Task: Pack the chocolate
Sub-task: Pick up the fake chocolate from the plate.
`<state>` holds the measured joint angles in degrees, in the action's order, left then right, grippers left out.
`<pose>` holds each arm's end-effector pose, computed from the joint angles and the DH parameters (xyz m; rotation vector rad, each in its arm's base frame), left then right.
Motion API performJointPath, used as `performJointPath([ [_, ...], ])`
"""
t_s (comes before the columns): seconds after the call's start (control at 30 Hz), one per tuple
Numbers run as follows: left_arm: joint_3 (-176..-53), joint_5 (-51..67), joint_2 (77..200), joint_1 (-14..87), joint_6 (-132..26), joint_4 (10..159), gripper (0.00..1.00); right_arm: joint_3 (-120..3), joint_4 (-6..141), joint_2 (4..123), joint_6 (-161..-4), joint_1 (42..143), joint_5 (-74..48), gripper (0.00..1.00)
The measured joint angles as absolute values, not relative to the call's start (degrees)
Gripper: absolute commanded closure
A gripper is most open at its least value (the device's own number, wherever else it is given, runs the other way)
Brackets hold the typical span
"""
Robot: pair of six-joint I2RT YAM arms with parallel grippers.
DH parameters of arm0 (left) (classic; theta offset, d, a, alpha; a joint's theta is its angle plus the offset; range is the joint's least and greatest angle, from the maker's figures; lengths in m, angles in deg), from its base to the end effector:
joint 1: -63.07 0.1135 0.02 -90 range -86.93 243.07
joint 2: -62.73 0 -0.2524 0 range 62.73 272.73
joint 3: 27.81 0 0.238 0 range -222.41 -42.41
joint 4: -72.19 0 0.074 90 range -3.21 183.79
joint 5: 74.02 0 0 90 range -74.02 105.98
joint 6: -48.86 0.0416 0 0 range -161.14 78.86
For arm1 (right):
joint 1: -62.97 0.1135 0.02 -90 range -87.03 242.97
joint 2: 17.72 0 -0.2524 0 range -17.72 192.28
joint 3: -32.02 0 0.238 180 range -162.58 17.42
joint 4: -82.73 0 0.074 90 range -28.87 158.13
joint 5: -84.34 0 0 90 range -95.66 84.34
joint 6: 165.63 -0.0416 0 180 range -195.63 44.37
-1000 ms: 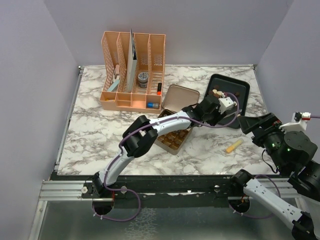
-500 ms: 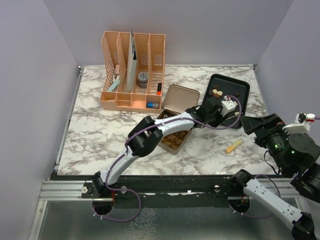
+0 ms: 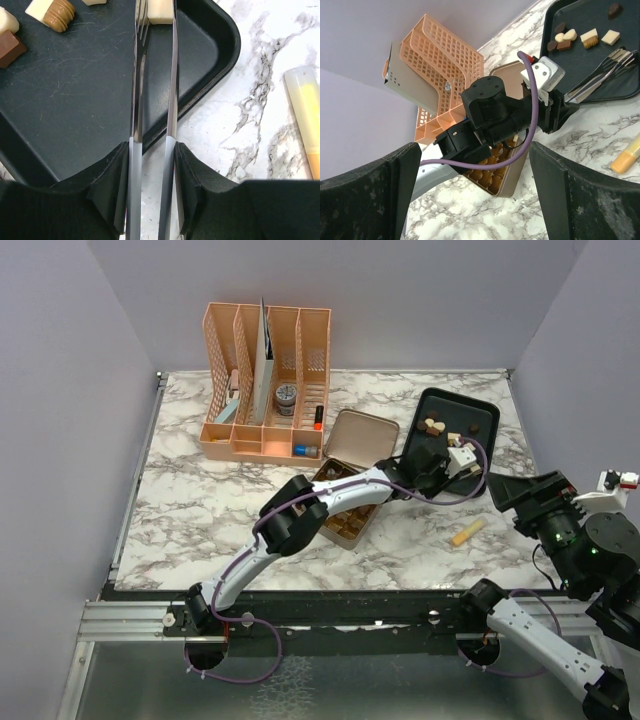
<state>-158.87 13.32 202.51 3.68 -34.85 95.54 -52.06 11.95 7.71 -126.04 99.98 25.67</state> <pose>0.2763 -0.4708 0.1790 1.2104 1.8234 -0.5869 0.0314 -0.0034 0.4021 0.5976 1.6907 0.6218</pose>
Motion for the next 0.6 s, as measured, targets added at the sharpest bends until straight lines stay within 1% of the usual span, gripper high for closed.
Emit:
performJointPath([
  [0.07, -158.9, 14.0, 202.5, 3.5, -34.8, 95.6, 0.73, -52.1, 11.9, 7.2, -126.0, 100.0, 25.9, 0.06],
  [0.2, -158.2, 15.8, 202.3, 3.1, -34.9, 95.0, 0.73, -52.0, 12.0, 6.6, -126.1, 100.0, 26.0, 0.06],
  [0.4, -149.5, 18.2, 197.4, 2.9, -36.3, 92.0, 0.73, -51.0, 11.9, 6.4, -126.1, 100.0, 26.0, 0.06],
  [0.6, -147.0, 21.4, 191.9, 3.4, -38.8, 92.2, 0.73, -49.5, 11.9, 5.9, -126.4, 100.0, 26.0, 0.06],
])
